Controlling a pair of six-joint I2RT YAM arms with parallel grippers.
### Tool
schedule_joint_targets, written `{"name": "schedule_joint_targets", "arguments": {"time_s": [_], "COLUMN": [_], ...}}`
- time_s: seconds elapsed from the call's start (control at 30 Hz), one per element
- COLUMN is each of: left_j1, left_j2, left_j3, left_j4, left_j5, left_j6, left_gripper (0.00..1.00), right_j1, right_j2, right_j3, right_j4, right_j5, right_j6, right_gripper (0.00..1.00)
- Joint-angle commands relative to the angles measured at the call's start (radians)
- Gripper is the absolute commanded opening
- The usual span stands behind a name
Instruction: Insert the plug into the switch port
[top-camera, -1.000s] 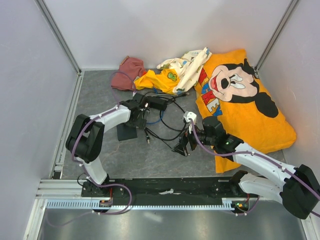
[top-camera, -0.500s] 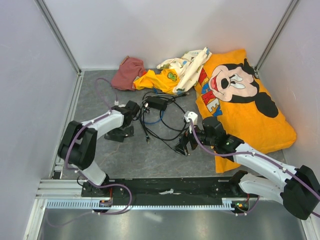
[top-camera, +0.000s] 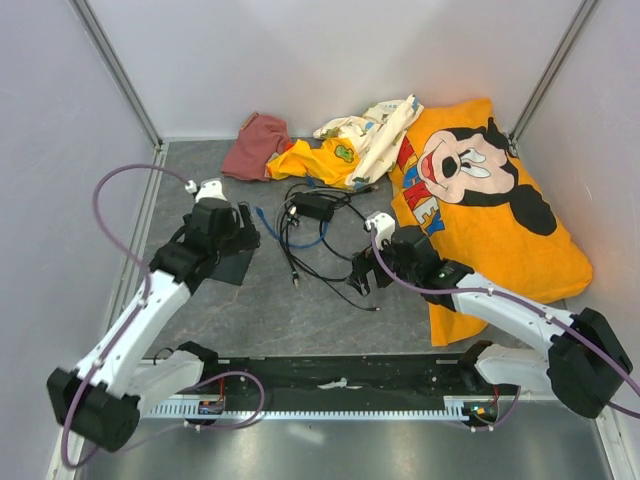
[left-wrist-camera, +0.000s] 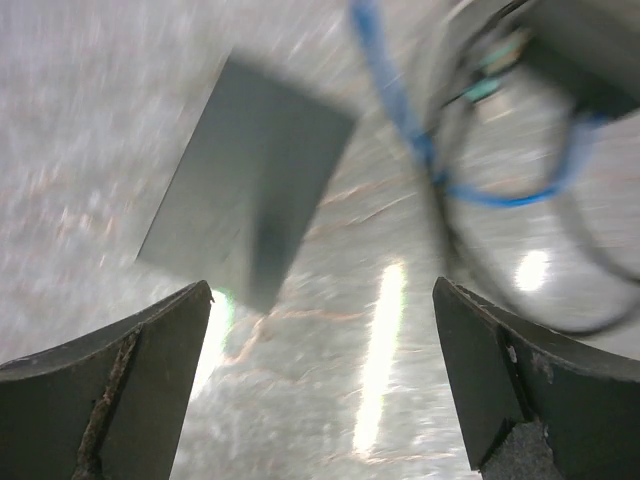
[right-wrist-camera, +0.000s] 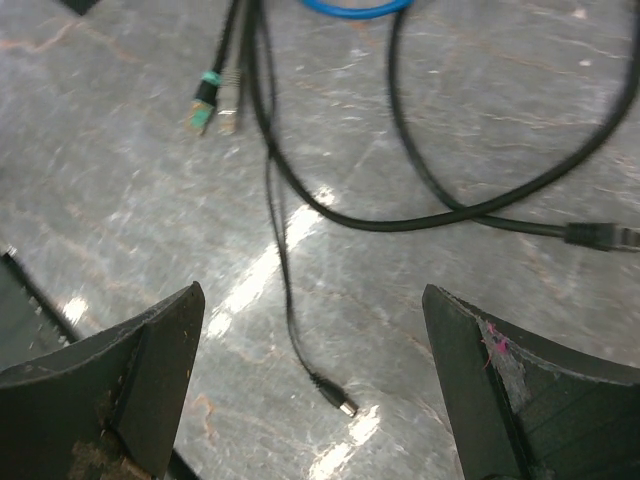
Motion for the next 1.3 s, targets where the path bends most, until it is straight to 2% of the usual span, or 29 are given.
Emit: {"name": "schedule_joint_targets", "arguments": {"time_s": [0.0,0.17,0.3,0.4,0.63,0.77,0.87,0.97,1.0,1.1,1.27], "left_j1": [-0.001,-0.001,-0.001,-0.001,-0.001,-0.001,-0.003,-0.001,-0.003,-0.003,-0.003], "left_j2": [-0.162,-0.311,-0.326,-0.294,-0.285,-0.308,-0.325,-0.336,-0.339,-0.352,-0.377], "left_j3": [-0.06,-0.143,-0.191,-0.177,-0.168,-0.183,-0.188,-0.191,-0.189,-0.191,-0.2], "left_j4": [0.135,0.231,0.306,0.304,0.281,0.269,0.264,0.264,0.26,0.258,0.258], "left_j5": [0.113,0.206,0.399,0.479,0.504,0.487,0.496,0.513,0.519,0.529,0.535], "left_j6": [0.121,0.227,0.279,0.306,0.298,0.298,0.29,0.286,0.284,0.281,0.273], "left_gripper": [0.99,0.99,0.99,0.99,0.99,0.98,0.98,0.98,0.98,0.98,0.98], "right_j1": [0.005,0.017,0.03,0.057,0.23,0.319,0.355,0.401,0.405,0.412,0.415], "right_j2": [0.046,0.06,0.002,0.012,0.095,0.139,0.19,0.247,0.282,0.345,0.385], "right_j3": [0.086,0.087,0.023,0.018,0.076,0.105,0.136,0.222,0.239,0.271,0.27], "right_j4": [-0.08,-0.243,-0.274,-0.316,-0.45,-0.481,-0.499,-0.588,-0.643,-0.671,-0.683], "right_j5": [0.122,0.269,0.367,0.429,0.611,0.708,0.737,0.81,0.82,0.815,0.772], "right_j6": [0.052,0.197,0.369,0.473,0.703,0.878,0.944,1.047,1.1,1.155,1.285], "right_gripper": [0.98,0.88,0.83,0.83,0.78,0.7,0.63,0.56,0.53,0.46,0.42]}}
